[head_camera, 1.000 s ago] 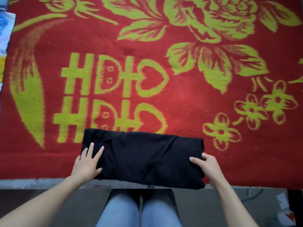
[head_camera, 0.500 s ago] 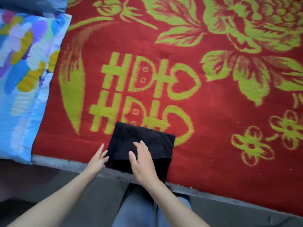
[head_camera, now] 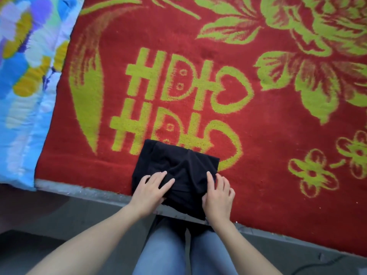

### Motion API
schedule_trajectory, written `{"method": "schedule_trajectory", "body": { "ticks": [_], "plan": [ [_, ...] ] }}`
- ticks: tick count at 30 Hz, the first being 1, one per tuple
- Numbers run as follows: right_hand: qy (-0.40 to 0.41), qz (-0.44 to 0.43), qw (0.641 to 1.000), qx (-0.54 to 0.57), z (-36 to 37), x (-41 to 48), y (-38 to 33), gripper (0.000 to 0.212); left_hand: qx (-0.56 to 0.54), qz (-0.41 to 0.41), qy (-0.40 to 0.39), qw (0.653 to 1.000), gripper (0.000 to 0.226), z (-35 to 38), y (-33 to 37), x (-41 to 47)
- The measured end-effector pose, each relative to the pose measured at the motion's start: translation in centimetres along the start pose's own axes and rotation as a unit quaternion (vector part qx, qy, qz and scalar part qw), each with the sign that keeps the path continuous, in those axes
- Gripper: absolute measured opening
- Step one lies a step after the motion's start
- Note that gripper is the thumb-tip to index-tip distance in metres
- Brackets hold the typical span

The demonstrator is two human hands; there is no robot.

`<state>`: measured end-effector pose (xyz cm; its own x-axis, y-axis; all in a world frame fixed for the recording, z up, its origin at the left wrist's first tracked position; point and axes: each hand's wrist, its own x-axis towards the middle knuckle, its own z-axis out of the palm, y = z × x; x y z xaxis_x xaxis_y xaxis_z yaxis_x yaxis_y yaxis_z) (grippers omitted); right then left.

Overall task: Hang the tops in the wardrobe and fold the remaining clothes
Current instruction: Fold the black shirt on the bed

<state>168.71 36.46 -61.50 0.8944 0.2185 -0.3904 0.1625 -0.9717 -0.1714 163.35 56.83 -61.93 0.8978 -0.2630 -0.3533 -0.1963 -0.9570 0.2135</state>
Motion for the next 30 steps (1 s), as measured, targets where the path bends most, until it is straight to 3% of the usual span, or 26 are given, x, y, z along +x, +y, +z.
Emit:
{"method": "schedule_trajectory", "body": {
  "ticks": [2, 5, 8, 10, 13, 15, 17, 19, 23, 27, 29, 30],
  "plan": [
    [-0.032, 0.036, 0.999, 0.016, 0.0, 0.7, 0.9, 0.063, -0.031, 0.009, -0.001, 0.999, 0.079, -0.3, -0.9, 0.0],
    [-0.09, 0.057, 0.99, 0.089, 1.0, 1.1, 3.0, 0.027, -0.054, 0.017, 0.003, 0.998, 0.072, -0.9, -2.0, -0.3],
    [-0.058, 0.092, 0.984, 0.142, 1.1, 0.6, 3.4, 0.008, -0.082, -0.015, 0.008, 0.996, 0.071, -1.6, -3.0, -0.8],
    [-0.018, 0.079, 0.985, 0.15, 1.2, -0.4, 3.7, 0.007, -0.089, -0.024, 0.023, 0.995, 0.072, -1.7, -3.6, -1.2],
    [0.089, -0.056, 0.992, 0.065, 1.2, -2.8, 4.8, 0.011, -0.065, -0.012, 0.063, 0.996, 0.03, -1.7, -4.4, -1.4],
    [0.087, -0.175, 0.981, 0.003, 1.7, -4.1, 5.4, 0.012, -0.034, 0.004, 0.09, 0.995, 0.017, -1.4, -5.2, -1.6],
    [0.03, -0.256, 0.964, -0.064, 2.6, -5.2, 4.8, 0.02, 0.0, 0.032, 0.101, 0.994, 0.017, -0.9, -5.8, -2.1],
    [-0.025, -0.275, 0.958, -0.081, 3.1, -5.5, 3.5, 0.023, 0.03, 0.049, 0.115, 0.992, 0.024, -0.3, -5.9, -2.7],
    [-0.006, -0.226, 0.974, -0.018, 3.1, -5.3, 0.8, 0.045, 0.073, 0.047, 0.13, 0.988, 0.054, 0.2, -5.1, -3.4],
    [-0.171, -0.129, 0.975, -0.057, 3.0, -5.5, -2.3, 0.105, 0.112, 0.113, -0.006, 0.987, 0.116, 1.0, -3.5, -3.1],
    [-0.219, -0.096, 0.969, -0.069, 3.2, -5.2, -3.4, 0.117, 0.103, 0.087, -0.075, 0.988, 0.143, 0.8, -2.8, -2.5],
    [-0.215, -0.096, 0.969, -0.079, 3.1, -4.8, -3.8, 0.118, 0.1, 0.071, -0.087, 0.989, 0.145, 1.0, -2.6, -2.2]
  ]
}}
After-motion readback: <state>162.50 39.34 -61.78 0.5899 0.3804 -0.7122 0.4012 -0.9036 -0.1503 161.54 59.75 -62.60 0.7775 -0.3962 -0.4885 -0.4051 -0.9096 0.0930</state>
